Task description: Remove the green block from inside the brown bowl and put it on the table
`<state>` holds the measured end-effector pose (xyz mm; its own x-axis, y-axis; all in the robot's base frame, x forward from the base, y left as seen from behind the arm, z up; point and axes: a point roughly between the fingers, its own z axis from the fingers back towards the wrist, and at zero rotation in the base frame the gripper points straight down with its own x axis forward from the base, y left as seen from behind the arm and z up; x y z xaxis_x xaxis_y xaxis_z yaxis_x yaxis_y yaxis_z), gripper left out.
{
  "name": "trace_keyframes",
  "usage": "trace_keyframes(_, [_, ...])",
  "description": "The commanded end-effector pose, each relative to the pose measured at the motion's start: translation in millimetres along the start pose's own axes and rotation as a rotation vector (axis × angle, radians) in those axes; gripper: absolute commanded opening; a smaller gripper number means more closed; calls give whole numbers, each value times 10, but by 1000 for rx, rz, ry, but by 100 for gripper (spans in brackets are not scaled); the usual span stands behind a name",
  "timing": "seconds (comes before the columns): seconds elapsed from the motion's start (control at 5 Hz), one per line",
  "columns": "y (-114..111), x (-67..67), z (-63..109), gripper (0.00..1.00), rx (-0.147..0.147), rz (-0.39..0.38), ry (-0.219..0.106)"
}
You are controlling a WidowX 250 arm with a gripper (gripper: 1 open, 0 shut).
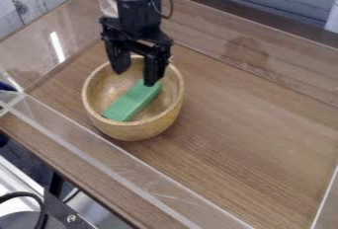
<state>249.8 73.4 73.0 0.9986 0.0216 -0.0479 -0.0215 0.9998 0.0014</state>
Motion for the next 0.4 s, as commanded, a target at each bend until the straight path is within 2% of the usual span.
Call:
trace_keyframes(0.0, [57,23,4,100,21,5,-29])
trace_keyframes(0.2, [61,16,-57,100,23,7,-22])
